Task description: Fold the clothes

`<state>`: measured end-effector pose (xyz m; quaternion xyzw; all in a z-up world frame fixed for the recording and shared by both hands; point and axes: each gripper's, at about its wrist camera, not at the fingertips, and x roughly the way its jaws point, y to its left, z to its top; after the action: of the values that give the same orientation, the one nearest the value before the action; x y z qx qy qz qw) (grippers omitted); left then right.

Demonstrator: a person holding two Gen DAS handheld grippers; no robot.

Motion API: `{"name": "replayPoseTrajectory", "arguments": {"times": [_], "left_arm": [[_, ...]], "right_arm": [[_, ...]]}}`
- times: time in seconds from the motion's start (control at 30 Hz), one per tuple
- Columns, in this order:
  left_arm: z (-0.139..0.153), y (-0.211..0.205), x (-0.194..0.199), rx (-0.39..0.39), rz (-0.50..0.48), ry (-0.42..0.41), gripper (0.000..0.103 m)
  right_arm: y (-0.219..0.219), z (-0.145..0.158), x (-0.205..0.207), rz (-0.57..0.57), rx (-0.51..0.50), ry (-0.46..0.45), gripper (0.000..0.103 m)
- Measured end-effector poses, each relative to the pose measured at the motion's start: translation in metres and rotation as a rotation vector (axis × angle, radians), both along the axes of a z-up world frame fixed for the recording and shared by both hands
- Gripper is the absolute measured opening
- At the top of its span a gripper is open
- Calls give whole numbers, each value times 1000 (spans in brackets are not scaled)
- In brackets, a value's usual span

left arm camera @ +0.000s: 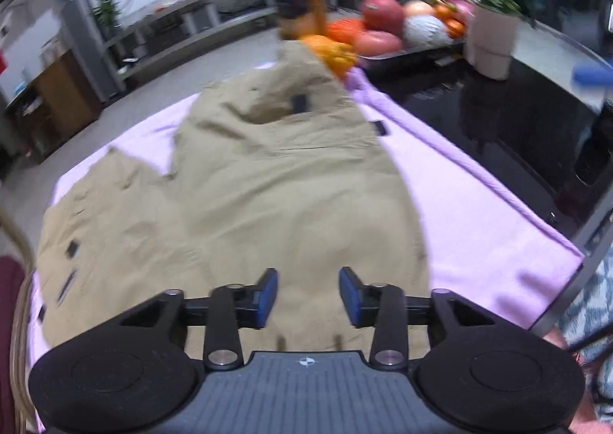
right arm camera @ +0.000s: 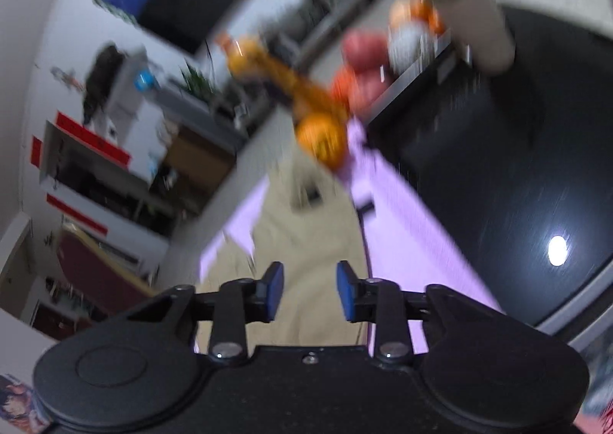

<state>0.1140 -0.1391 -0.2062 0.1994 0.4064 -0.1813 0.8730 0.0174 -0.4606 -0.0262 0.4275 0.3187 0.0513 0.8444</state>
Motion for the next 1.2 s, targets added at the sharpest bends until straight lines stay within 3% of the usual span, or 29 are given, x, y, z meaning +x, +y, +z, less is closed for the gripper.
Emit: {"name": "replayPoseTrajectory", "arguments": {"times": [0.07,0.23,0.37,0.53,0.6,0.63,0.67,0.8,0.97,1.13,1.2], "left_arm": [[-9,-21,3,1,-29,47,46],[-34,-54,9,-3,-64,136,48],[-51,-57,27,0,18,185,46],[-58,-69,32,33,11,160,48],[-57,-77,30,63,-6,144,40],[-56,-79,30,69,-20,151,14],[-55,-81,29,78,-34,150,7],[-34,-68,23,43,-56,111,2],[21,-25,28,-118,10,70,1],[63,20,36,-249,82,45,1],[71,34,38,-280,102,42,1]], "right_arm": [[-8,16,-12,-35,-19,-41,40],[-27,5,-29,-71,-7,-44,43],[-40,-14,-29,-85,25,-26,43],[-44,-21,-25,-80,44,-14,43],[-42,-23,-24,-74,45,-10,43],[-40,-24,-23,-70,45,-8,43],[-40,-23,-22,-67,43,-6,43],[-38,-18,-22,-58,21,-6,43],[-28,10,0,-5,-45,-48,43],[4,49,60,124,-115,-142,45],[19,51,95,155,-140,-155,45]]}}
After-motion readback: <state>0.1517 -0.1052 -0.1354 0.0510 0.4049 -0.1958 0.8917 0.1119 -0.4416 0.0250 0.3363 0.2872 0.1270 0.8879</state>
